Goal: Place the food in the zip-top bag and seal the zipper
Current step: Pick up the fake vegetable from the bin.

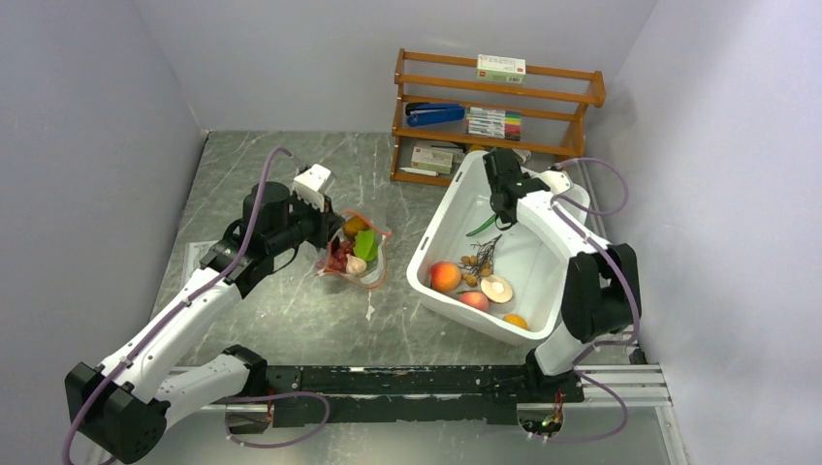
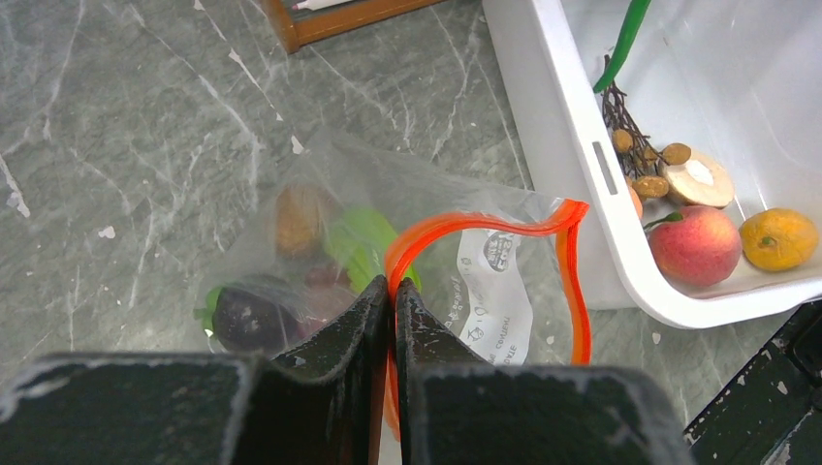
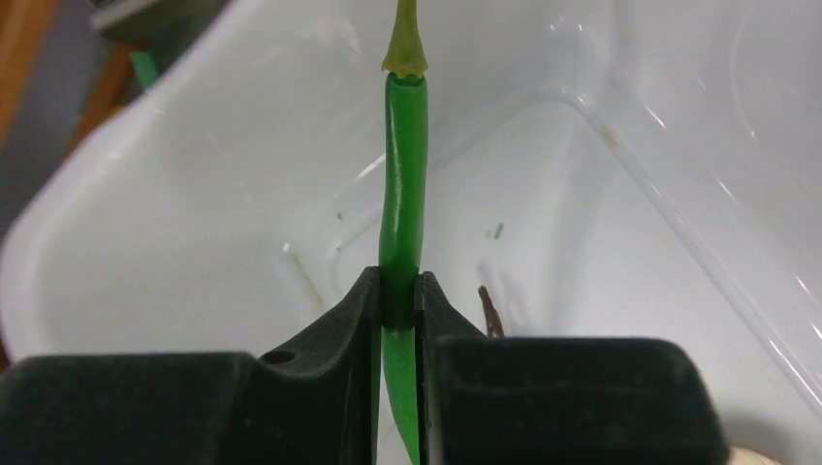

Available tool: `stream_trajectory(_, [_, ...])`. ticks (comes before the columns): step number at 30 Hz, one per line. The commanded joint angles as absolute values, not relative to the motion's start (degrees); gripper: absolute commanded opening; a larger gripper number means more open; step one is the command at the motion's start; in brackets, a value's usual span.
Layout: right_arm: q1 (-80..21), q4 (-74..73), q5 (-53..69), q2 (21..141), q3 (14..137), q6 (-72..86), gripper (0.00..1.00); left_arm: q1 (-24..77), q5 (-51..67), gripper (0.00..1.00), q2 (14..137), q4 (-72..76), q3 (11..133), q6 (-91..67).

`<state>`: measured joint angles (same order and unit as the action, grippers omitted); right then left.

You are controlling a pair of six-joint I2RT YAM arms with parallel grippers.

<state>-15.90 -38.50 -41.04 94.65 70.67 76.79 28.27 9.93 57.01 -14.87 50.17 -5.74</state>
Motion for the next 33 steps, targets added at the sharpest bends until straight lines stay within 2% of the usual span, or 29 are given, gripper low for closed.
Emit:
stream_trajectory(1, [-16.04, -27.14, -46.24, 89.74, 67.74, 69.52, 0.02, 27.94, 11.70, 0.07, 57.09, -14.73, 50.89, -4.48])
stream_trajectory(4, [-16.57, -20.26, -44.23, 84.97, 64.57, 63.06, 0.02, 27.89, 11.26, 0.07, 56.82, -14.69, 50.75, -4.40])
stream_trajectory(9, [-16.96, -1.24, -33.78, 76.91, 57.87, 49.58, 0.01, 27.92, 11.00, 0.07, 56.46, -14.08, 50.38, -4.64])
stream_trajectory(15, [-17.40, 10.97, -14.72, 69.24, 51.64, 38.54, 0.01, 27.87, 10.20, 0.07, 56.89, -14.71, 50.62, -4.70])
stream_trajectory(17, [-17.58, 14.23, -4.92, 67.33, 49.47, 35.16, 0.03, 27.95, 9.87, 0.07, 56.51, -14.64, 50.54, -4.79])
stream_trajectory(21, [-18.93, 18.93, 5.55, 64.00, 46.19, 33.72, 0.06, 27.90, 9.88, 0.07, 55.28, -13.24, 49.79, -4.99])
stream_trajectory(25, [-21.66, 24.44, 9.88, 60.76, 43.74, 33.14, 0.07, 27.87, 10.82, 0.07, 55.23, -12.26, 49.46, -5.48])
stream_trajectory(33, [-34.69, 39.28, 11.73, 58.35, 38.49, 23.54, 0.07, 27.89, 11.22, 0.07, 55.63, -13.01, 50.00, -6.70])
